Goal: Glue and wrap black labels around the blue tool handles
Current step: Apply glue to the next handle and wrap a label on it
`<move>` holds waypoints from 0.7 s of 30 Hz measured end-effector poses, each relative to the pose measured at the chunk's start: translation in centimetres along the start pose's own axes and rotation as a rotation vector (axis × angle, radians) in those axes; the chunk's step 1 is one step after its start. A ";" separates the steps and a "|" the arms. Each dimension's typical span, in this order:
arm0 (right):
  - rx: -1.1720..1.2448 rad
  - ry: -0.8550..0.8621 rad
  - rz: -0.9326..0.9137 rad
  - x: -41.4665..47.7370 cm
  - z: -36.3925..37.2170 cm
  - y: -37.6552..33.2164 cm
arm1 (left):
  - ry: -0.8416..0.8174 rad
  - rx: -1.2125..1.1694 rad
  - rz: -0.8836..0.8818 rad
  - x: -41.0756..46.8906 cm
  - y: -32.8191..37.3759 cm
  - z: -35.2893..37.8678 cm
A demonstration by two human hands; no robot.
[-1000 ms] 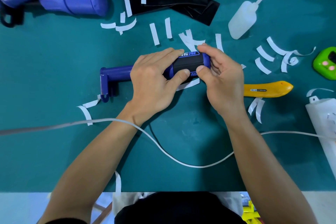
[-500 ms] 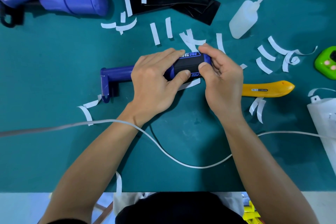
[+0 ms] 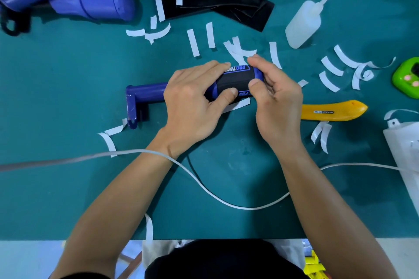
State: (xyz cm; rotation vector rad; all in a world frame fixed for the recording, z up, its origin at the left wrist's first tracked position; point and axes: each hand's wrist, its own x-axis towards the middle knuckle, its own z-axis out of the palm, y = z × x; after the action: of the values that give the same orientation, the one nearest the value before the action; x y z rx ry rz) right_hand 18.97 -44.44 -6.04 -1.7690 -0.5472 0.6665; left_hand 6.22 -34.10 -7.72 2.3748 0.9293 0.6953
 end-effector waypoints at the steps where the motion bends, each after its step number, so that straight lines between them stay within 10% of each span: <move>1: -0.003 0.001 0.005 0.0 -0.1 0.0 | 0.003 -0.003 0.001 0.0 0.0 0.0; 21: -0.138 0.102 -0.038 -0.3 0.9 -1.3 | 0.000 0.035 0.007 0.0 0.0 -0.1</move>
State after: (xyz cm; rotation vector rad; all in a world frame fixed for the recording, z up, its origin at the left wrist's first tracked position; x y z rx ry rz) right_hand 18.07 -43.68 -4.96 -1.9057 -0.5666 0.5191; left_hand 6.13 -34.07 -7.71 2.4098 0.9405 0.6871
